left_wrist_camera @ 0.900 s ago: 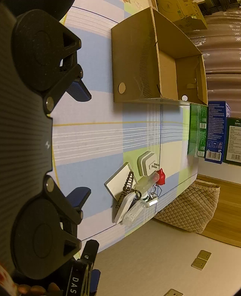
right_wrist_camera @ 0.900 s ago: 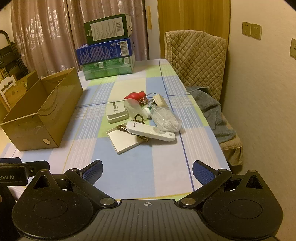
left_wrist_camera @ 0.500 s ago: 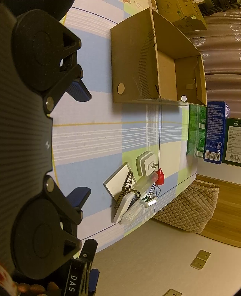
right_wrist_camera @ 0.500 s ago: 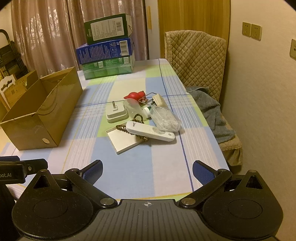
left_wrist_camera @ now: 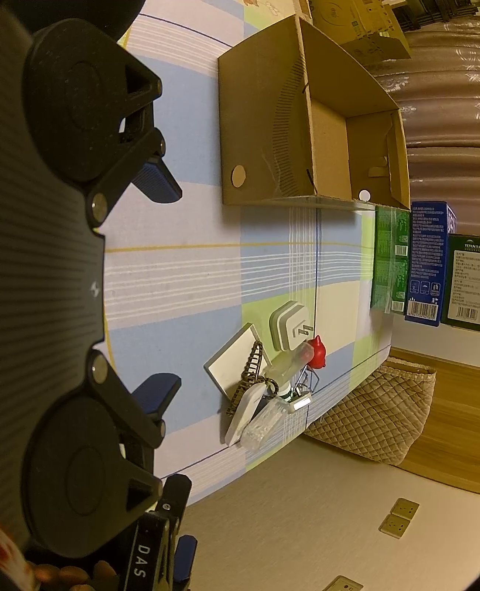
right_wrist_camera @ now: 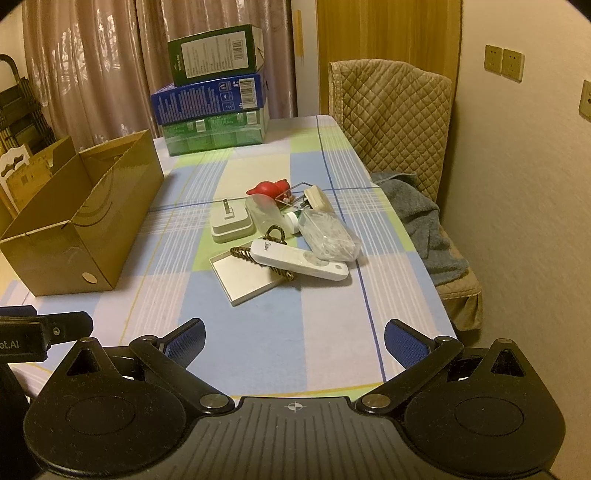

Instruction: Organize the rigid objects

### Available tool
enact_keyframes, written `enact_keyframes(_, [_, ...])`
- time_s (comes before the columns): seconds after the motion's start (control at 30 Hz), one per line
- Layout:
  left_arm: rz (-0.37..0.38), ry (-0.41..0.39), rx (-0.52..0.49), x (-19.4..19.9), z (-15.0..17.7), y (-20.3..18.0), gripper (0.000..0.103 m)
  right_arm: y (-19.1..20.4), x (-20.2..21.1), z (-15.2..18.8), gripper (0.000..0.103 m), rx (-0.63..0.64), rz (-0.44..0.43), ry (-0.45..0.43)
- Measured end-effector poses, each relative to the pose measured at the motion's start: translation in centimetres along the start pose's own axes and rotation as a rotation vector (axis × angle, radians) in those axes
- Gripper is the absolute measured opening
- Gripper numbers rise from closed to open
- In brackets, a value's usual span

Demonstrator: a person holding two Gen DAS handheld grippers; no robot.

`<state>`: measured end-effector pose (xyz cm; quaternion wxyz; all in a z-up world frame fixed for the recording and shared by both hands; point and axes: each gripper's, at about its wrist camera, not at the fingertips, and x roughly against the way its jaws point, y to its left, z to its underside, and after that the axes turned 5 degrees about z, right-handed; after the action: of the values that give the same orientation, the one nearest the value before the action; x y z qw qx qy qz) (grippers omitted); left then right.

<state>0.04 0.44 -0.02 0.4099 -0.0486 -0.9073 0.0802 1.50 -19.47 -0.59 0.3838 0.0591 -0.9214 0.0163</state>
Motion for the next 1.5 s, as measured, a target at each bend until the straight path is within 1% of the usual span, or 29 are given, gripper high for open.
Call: enact_keyframes(1.5, [0.002, 0.006, 0.005, -0.11, 0.10, 0.24, 0.097, -0.23, 0.08, -0.09, 0.101, 0.000, 0.004, 0.012])
